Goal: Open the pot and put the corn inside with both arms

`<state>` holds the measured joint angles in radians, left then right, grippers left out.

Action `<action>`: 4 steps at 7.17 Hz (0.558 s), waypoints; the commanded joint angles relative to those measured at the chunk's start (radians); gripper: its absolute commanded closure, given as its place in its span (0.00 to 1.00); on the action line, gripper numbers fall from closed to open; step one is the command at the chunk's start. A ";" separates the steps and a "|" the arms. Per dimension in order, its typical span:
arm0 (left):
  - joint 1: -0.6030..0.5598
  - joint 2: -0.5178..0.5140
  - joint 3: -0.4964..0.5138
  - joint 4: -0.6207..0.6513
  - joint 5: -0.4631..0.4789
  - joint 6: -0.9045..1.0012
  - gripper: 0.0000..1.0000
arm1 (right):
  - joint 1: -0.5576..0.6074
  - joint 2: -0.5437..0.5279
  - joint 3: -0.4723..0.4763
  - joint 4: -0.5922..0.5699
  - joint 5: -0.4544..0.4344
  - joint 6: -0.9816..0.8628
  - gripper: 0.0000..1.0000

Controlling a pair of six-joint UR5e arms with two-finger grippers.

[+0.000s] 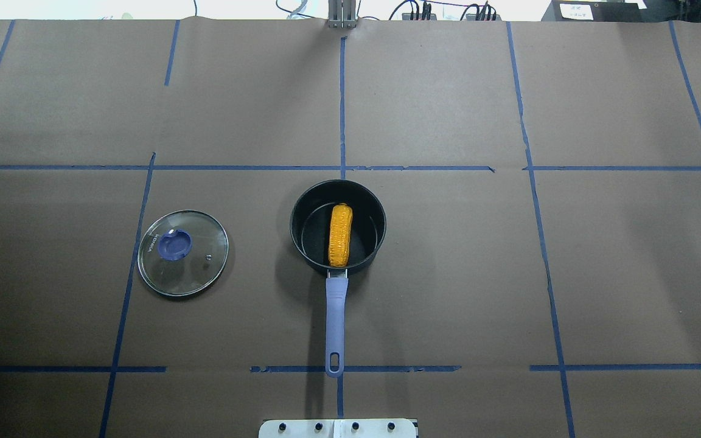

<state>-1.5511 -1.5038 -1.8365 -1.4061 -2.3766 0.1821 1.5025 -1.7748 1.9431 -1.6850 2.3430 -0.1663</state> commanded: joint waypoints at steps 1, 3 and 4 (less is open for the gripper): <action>-0.018 0.017 0.014 0.004 -0.003 0.016 0.00 | 0.001 0.005 -0.009 -0.012 -0.013 -0.007 0.00; -0.020 0.017 0.055 -0.005 -0.007 0.002 0.00 | 0.001 0.005 -0.006 -0.041 -0.004 -0.004 0.00; -0.020 0.017 0.049 -0.007 -0.007 0.002 0.00 | 0.001 0.006 -0.004 -0.042 -0.004 -0.004 0.00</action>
<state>-1.5698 -1.4869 -1.7908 -1.4085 -2.3826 0.1868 1.5029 -1.7690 1.9374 -1.7216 2.3370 -0.1710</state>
